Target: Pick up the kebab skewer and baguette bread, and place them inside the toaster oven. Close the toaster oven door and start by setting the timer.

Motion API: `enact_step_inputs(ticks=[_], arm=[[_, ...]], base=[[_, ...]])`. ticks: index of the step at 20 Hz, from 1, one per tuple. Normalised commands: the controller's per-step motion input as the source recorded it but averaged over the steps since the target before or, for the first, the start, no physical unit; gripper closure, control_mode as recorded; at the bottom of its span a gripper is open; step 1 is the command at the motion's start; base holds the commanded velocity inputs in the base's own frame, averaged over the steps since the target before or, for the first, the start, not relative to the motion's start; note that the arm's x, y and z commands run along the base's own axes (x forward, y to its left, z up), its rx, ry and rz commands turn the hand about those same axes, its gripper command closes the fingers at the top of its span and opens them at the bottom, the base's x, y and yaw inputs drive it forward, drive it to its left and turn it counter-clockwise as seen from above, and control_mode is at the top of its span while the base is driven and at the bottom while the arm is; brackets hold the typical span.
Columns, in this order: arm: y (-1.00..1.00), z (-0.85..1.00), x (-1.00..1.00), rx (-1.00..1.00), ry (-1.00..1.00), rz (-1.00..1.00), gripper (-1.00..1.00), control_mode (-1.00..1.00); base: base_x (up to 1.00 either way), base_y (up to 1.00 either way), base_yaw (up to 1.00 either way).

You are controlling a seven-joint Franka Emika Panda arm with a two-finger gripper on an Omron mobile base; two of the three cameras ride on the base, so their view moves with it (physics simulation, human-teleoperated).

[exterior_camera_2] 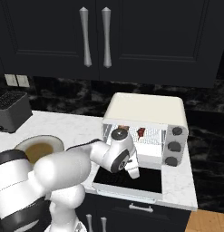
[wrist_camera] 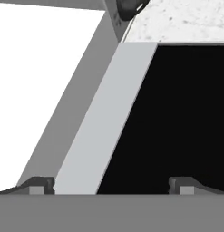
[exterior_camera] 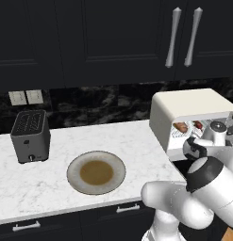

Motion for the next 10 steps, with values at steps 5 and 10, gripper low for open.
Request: enact_step_inputs(ticks=[5,10], arm=[[0.00,0.03,-0.01,0.00,-0.05,-0.04,-1.00,-1.00],[0.00,0.11,-0.45,0.00,0.00,-0.01,-1.00,-1.00]], base=[[0.00,0.00,0.00],[0.00,0.00,0.00]])
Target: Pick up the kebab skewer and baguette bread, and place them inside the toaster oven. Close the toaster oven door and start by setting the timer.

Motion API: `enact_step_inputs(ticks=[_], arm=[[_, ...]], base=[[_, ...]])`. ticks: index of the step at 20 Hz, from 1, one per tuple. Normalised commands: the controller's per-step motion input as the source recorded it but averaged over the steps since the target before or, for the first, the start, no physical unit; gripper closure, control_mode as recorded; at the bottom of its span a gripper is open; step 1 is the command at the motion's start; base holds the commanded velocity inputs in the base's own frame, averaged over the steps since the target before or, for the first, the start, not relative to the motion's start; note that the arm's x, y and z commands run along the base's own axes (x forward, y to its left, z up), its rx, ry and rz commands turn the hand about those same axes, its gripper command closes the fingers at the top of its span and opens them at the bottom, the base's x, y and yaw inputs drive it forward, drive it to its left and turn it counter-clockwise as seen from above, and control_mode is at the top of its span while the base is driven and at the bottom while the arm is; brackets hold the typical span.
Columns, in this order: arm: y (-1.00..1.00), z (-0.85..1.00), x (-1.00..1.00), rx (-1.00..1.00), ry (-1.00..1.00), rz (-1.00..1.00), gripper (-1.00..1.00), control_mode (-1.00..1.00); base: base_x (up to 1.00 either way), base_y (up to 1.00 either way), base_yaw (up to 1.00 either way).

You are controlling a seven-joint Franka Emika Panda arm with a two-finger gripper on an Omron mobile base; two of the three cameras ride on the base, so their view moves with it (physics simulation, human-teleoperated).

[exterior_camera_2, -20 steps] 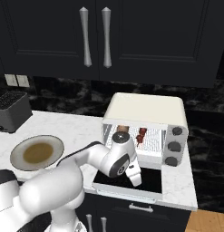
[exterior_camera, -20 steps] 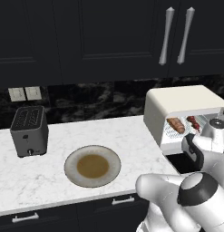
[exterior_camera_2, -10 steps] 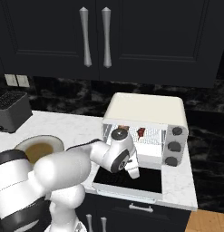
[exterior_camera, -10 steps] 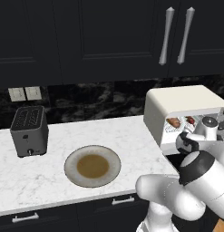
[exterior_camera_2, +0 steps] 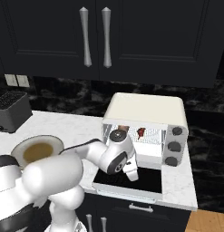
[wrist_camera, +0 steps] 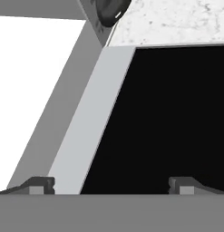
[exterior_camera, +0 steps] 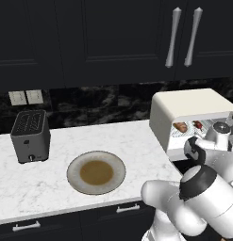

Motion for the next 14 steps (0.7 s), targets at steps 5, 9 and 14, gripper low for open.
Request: enact_step_inputs(ticks=[5,9,14], arm=[[0.00,0.17,-0.91,0.00,0.00,0.02,-1.00,-1.00],[-0.02,0.34,-0.99,0.00,0.00,0.20,-1.00,-1.00],[-0.21,0.03,-0.92,-0.06,0.02,0.42,-1.00,-1.00]], base=[[0.00,0.00,0.00],[0.00,0.00,0.00],[0.00,0.00,0.00]])
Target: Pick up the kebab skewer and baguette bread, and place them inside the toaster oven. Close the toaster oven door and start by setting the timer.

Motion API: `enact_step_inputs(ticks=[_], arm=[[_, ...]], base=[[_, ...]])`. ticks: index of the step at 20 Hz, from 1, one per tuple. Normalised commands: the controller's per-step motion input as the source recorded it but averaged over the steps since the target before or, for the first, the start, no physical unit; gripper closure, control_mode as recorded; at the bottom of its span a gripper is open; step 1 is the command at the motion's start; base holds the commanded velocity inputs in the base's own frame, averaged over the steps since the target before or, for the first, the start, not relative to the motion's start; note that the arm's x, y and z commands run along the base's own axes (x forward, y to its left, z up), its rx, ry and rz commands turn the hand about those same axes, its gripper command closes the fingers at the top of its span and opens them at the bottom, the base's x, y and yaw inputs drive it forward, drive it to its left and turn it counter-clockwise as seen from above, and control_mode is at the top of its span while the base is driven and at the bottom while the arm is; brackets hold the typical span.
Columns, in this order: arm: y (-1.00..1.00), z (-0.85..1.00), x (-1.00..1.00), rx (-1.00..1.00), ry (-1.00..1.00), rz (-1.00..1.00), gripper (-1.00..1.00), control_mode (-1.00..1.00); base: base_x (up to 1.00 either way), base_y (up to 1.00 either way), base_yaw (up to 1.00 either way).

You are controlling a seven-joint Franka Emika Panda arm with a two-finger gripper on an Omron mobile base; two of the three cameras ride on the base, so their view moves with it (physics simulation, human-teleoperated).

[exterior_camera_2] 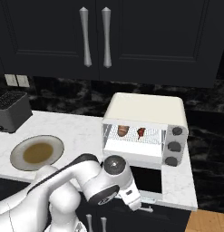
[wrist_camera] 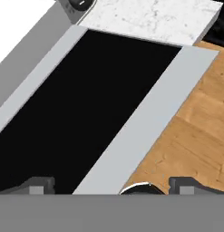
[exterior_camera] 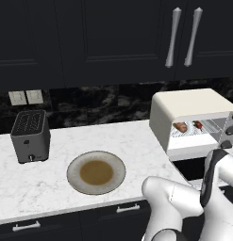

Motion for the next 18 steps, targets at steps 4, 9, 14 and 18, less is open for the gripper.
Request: enact_step_inputs(ticks=[4,9,14,18], arm=[[-0.23,-0.13,-0.34,-0.08,0.15,0.50,-1.00,-1.00],[-0.01,-0.31,0.13,-0.11,0.19,0.42,-1.00,-1.00],[0.00,-0.47,0.37,-0.15,0.29,0.36,-1.00,-1.00],[0.00,-0.44,0.07,-0.17,0.23,0.32,-1.00,-1.00]], base=[[0.00,0.00,0.00],[0.00,0.00,0.00],[0.00,0.00,0.00],[0.00,0.00,0.00]])
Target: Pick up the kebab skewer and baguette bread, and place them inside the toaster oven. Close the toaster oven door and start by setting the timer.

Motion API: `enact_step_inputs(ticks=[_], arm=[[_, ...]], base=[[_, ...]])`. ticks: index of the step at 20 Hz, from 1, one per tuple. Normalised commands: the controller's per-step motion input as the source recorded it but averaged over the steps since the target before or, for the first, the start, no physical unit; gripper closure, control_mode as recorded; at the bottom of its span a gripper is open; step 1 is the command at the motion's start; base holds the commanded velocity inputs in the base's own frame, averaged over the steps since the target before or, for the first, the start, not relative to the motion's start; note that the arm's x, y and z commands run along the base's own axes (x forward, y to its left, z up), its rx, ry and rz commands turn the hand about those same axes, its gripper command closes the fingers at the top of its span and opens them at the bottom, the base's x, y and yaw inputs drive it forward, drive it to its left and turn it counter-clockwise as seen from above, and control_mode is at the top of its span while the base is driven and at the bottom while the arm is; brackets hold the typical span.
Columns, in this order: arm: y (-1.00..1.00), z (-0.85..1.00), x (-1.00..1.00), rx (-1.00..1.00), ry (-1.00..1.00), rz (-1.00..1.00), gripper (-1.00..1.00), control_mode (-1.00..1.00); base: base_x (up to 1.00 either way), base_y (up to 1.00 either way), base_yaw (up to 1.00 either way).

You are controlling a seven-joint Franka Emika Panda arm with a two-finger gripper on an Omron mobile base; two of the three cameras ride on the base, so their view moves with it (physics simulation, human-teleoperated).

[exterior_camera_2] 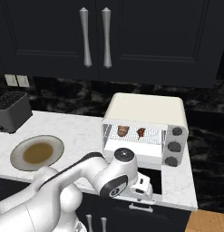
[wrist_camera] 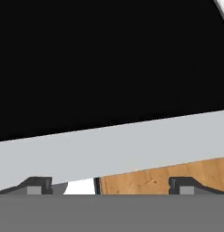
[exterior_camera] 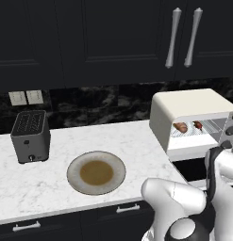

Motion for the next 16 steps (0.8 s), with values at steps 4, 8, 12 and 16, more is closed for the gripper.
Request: enact_step_inputs(ticks=[4,8,12,16], arm=[[0.00,-0.21,-0.37,-0.09,0.07,0.24,-1.00,-1.00],[0.00,-0.14,-0.35,-0.05,0.01,0.08,-1.00,-1.00],[0.01,-0.10,-0.33,-0.02,0.00,0.00,-1.00,-1.00],[0.13,-0.22,0.10,0.00,0.00,0.00,-1.00,-1.00]], base=[[0.00,0.00,0.00],[0.00,0.00,0.00],[0.00,0.00,0.00],[0.00,0.00,0.00]])
